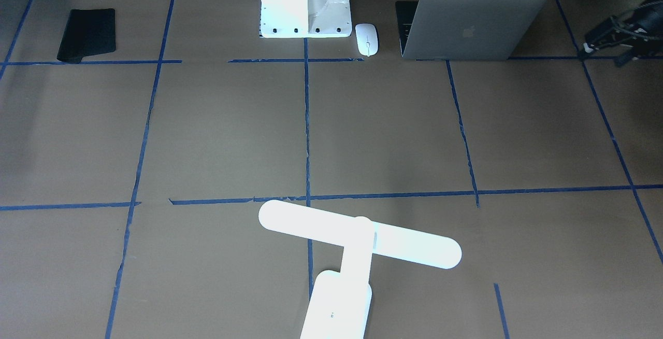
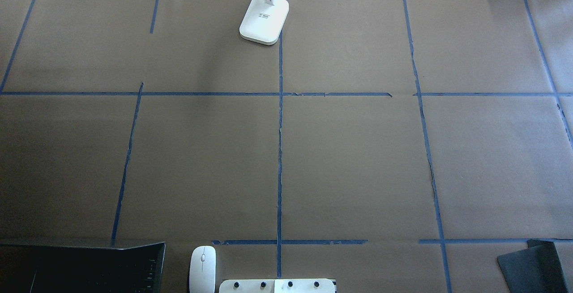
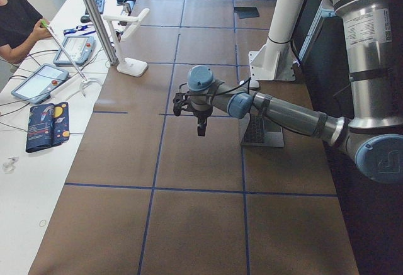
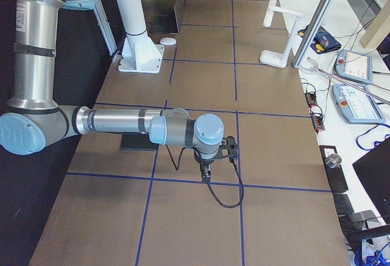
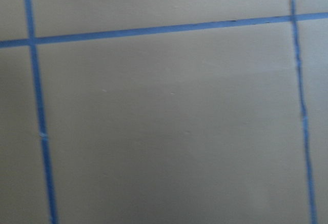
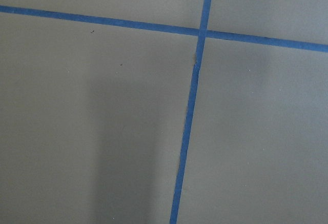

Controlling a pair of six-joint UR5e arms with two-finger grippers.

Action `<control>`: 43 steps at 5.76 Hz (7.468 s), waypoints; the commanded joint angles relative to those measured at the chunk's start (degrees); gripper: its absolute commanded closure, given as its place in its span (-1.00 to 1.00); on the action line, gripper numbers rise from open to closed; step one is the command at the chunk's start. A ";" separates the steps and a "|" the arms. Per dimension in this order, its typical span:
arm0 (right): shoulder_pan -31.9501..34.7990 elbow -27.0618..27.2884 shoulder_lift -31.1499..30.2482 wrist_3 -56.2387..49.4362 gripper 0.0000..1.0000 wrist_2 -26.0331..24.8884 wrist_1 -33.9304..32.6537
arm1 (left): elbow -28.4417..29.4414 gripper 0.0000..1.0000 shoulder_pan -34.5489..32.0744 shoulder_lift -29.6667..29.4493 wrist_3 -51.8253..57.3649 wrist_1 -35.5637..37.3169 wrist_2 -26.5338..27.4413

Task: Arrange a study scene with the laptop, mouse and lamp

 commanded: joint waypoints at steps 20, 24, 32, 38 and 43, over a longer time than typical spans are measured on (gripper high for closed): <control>-2.90 1.58 -1.21 0.36 -1.00 0.00 0.01 | -24.89 1.00 33.84 3.10 -104.19 6.89 38.32; -2.90 0.53 -1.21 0.63 -1.00 0.00 -0.08 | -9.92 1.00 24.63 -26.09 -98.99 22.32 38.14; -2.90 0.08 -1.38 0.63 -1.00 0.18 -0.17 | 32.94 1.00 30.91 -72.14 -125.05 21.75 38.32; -2.90 0.26 -1.30 0.72 -1.00 0.27 -0.08 | 37.88 0.92 32.26 -73.56 -122.54 16.74 39.81; -2.90 0.61 -1.30 0.72 -1.00 1.06 0.00 | 33.86 -0.81 31.73 -72.43 -110.45 17.26 39.38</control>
